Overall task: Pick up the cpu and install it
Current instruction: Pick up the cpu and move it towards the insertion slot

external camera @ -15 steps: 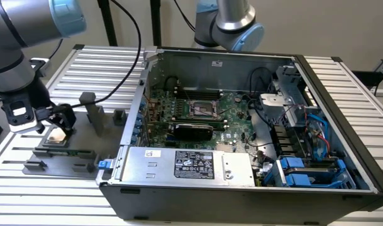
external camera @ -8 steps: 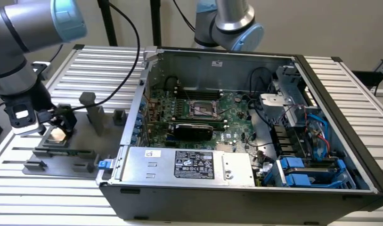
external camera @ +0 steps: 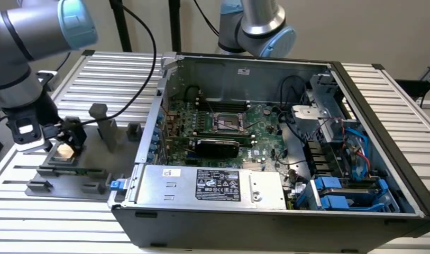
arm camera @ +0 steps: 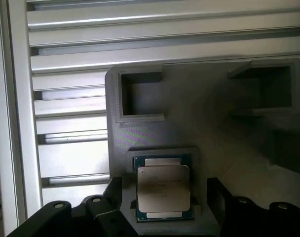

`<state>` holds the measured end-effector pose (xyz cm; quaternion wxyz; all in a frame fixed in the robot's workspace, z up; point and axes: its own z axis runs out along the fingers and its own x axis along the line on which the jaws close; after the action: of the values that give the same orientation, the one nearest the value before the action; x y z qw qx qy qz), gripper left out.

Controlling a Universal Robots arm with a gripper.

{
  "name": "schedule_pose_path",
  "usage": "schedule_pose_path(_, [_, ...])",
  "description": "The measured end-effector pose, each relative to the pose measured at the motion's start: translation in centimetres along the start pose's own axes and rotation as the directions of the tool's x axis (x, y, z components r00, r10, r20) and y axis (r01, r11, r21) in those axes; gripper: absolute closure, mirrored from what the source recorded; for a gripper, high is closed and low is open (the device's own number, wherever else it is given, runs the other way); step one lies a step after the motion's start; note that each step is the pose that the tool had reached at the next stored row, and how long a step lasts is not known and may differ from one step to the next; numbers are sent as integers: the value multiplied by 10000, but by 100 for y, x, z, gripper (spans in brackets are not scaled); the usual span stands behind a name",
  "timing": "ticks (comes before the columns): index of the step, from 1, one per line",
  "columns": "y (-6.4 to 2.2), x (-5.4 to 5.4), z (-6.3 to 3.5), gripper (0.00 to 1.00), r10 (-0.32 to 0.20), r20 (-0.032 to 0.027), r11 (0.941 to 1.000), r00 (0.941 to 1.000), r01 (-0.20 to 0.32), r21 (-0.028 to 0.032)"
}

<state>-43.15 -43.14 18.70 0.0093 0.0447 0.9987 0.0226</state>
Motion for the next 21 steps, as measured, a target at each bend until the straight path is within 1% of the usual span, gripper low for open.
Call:
schedule_pose_path(5, [2, 1, 12, 23, 2, -1, 10000, 10000, -2, 1])
schedule_pose_path(6, [2, 1, 13, 30, 2, 0, 10000, 10000, -2, 0])
schedule_pose_path(15, [2, -3, 20, 30, 3, 0, 10000, 10000, -3, 0])
schedule_pose_path(21, [1, -4, 26, 30, 0, 2, 10000, 10000, 0, 21])
